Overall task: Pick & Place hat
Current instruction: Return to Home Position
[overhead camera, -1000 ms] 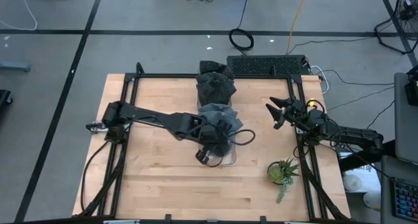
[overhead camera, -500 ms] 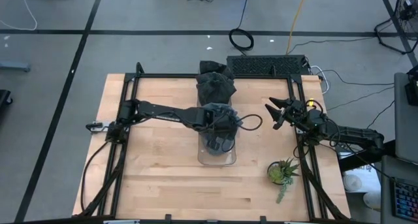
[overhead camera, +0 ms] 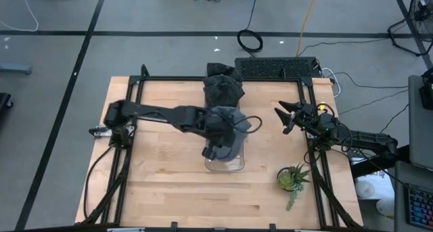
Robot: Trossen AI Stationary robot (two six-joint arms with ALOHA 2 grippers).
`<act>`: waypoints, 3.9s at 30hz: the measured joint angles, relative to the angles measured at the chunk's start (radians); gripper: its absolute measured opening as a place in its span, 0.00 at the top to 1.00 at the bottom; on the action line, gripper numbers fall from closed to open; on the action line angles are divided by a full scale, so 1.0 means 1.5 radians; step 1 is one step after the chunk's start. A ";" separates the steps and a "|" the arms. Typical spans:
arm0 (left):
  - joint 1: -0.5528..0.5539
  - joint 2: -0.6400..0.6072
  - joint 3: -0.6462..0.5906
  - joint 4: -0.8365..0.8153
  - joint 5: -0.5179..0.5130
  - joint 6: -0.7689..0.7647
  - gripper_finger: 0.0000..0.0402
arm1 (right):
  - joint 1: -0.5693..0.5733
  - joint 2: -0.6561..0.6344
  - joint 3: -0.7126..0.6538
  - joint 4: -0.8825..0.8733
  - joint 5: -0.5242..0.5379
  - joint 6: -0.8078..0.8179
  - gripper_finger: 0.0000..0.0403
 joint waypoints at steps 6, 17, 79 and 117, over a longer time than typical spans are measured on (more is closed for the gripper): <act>0.018 -0.063 0.000 -0.074 0.078 -0.071 0.82 | 0.000 0.001 0.000 0.000 0.000 0.000 0.48; 0.092 -0.215 -0.150 -0.001 0.142 -0.131 0.88 | 0.000 0.002 0.000 0.000 0.000 0.000 0.49; 0.304 -1.262 -1.189 0.534 0.030 -0.362 1.00 | 0.000 0.002 0.000 -0.001 0.000 0.000 0.49; 0.290 -1.199 -1.215 0.634 0.032 -0.348 0.90 | 0.000 0.002 0.000 -0.001 0.000 0.000 0.48</act>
